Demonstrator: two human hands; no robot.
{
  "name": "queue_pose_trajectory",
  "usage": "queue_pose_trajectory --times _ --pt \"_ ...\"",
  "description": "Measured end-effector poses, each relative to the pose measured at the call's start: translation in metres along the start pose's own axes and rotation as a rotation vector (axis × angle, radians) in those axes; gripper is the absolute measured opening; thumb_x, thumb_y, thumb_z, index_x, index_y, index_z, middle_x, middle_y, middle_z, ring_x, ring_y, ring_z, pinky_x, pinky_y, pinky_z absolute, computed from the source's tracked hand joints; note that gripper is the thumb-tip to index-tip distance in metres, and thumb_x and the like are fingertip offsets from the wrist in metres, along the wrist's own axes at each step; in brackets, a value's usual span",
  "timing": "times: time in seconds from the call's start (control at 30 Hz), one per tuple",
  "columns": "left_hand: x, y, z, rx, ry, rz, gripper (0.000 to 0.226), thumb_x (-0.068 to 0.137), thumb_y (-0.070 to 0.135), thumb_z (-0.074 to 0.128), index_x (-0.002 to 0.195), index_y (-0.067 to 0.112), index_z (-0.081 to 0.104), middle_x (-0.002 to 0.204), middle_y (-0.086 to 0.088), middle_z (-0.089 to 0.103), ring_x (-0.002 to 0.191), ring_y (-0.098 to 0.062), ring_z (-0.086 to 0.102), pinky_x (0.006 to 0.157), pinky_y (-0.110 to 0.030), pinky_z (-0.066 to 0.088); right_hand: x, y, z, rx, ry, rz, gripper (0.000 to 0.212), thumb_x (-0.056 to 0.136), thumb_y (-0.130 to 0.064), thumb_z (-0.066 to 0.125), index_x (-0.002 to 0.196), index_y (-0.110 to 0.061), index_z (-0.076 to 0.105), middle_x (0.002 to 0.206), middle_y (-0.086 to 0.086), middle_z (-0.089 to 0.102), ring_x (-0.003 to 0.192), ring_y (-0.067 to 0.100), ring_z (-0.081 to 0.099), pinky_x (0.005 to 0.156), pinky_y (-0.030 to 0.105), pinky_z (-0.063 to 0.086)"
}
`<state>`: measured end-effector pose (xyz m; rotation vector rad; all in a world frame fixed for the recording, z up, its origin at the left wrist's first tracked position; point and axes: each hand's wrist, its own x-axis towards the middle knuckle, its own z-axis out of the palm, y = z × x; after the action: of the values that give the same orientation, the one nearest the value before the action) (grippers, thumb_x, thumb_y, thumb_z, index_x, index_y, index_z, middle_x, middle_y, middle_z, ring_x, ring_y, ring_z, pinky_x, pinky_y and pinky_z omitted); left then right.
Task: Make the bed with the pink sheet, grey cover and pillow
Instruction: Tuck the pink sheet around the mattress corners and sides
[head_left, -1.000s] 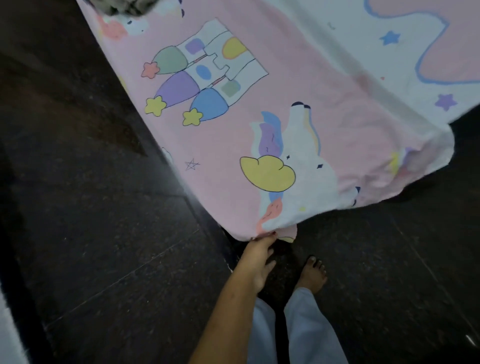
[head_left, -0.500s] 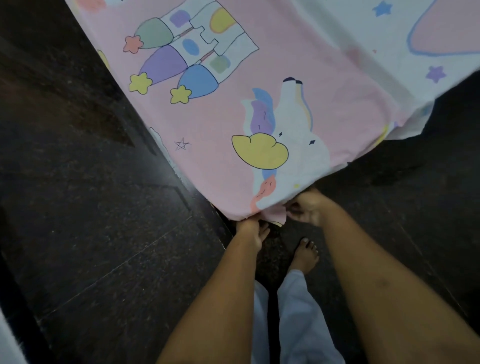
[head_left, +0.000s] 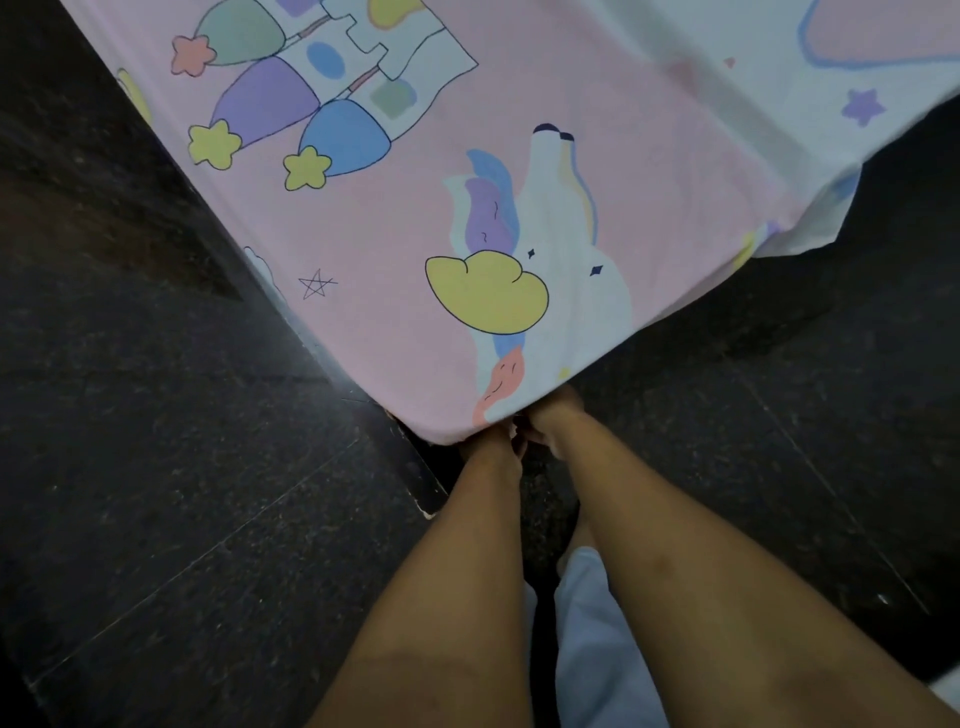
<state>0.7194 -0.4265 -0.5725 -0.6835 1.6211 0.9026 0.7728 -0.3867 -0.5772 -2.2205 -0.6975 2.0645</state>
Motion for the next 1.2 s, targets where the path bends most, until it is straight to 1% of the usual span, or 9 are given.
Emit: queue_pose_trajectory --times 0.17,0.27,0.37,0.47,0.53,0.73,0.93,1.07,1.2 --pt "-0.022 0.004 -0.007 0.208 -0.073 -0.09 0.032 0.1 0.007 0.037 0.13 0.002 0.048 0.122 -0.015 0.055 0.101 -0.026 0.056 0.086 -0.033 0.045 -0.005 -0.01 -0.037 0.005 0.025 0.047 0.027 0.093 -0.013 0.05 0.119 -0.01 0.055 0.117 0.011 0.06 0.1 0.024 0.059 0.066 0.03 0.051" --pt "-0.057 0.005 0.001 0.641 -0.106 -0.159 0.02 0.098 0.011 0.045 0.112 0.001 0.055 0.095 -0.013 0.056 0.075 -0.022 0.053 0.072 -0.031 0.05 -0.021 -0.033 -0.082 0.131 0.149 -0.018 0.037 0.094 -0.007 0.045 0.131 -0.009 0.044 0.122 0.013 0.054 0.1 0.026 0.057 0.075 0.033 0.05" --pt "-0.119 -0.002 0.03 1.261 -0.295 0.018 0.034 0.096 0.012 0.046 0.129 0.002 0.051 0.107 -0.009 0.061 0.061 -0.01 0.05 0.047 -0.018 0.043 -0.038 -0.067 -0.138 0.22 0.379 -0.102 0.038 0.092 -0.009 0.041 0.13 -0.014 0.046 0.124 0.015 0.055 0.098 0.029 0.057 0.071 0.036 0.049" --pt "-0.157 -0.011 0.075 1.409 -0.461 0.309 0.03 0.091 0.017 0.049 0.118 0.011 0.062 0.117 -0.008 0.065 0.076 -0.018 0.061 0.059 -0.02 0.052 -0.046 -0.109 -0.201 0.283 0.57 -0.156 0.033 0.095 -0.013 0.038 0.126 -0.017 0.048 0.122 0.015 0.054 0.087 0.027 0.054 0.063 0.036 0.049" --pt "-0.174 0.0 0.104 1.369 -0.413 0.63 0.024 0.088 0.022 0.05 0.106 0.017 0.064 0.114 -0.006 0.066 0.099 -0.025 0.061 0.084 -0.029 0.05 -0.049 -0.138 -0.235 0.314 0.618 -0.196 0.031 0.099 -0.021 0.036 0.128 -0.017 0.049 0.117 0.011 0.052 0.088 0.025 0.052 0.073 0.039 0.053" --pt "-0.163 0.036 0.196 1.203 -0.127 1.245 0.044 0.092 0.021 0.05 0.135 0.018 0.044 0.139 -0.003 0.045 0.13 -0.021 0.036 0.103 -0.032 0.031 0.002 -0.207 -0.314 0.449 0.525 -0.196 0.06 0.097 -0.052 0.033 0.148 -0.021 0.025 0.147 0.007 0.037 0.128 0.031 0.041 0.105 0.054 0.036" --pt "-0.122 0.0 0.267 1.332 0.33 1.165 0.061 0.094 0.051 0.027 0.147 0.021 0.032 0.154 -0.006 0.029 0.142 -0.03 0.024 0.11 -0.055 0.021 0.081 -0.236 -0.357 0.914 0.264 -0.117 0.121 0.037 -0.103 0.033 0.142 -0.042 0.031 0.139 -0.003 0.05 0.115 0.031 0.055 0.091 0.062 0.041" --pt "-0.124 -0.015 0.295 1.241 0.448 1.11 0.065 0.091 0.053 0.02 0.147 0.022 0.032 0.154 -0.008 0.028 0.143 -0.029 0.023 0.109 -0.058 0.018 0.07 -0.258 -0.375 1.055 0.458 -0.109 0.056 0.097 -0.05 0.038 0.14 -0.014 0.039 0.136 0.007 0.052 0.118 0.027 0.054 0.094 0.035 0.046" --pt "-0.136 -0.027 0.324 1.157 0.473 1.032 0.06 0.1 0.047 0.023 0.152 0.023 0.005 0.16 0.002 0.003 0.147 -0.021 -0.002 0.114 -0.051 0.0 0.069 -0.271 -0.421 0.988 0.524 -0.127 0.034 0.101 -0.015 0.036 0.128 -0.002 0.05 0.125 0.012 0.059 0.1 0.023 0.058 0.078 0.029 0.048"
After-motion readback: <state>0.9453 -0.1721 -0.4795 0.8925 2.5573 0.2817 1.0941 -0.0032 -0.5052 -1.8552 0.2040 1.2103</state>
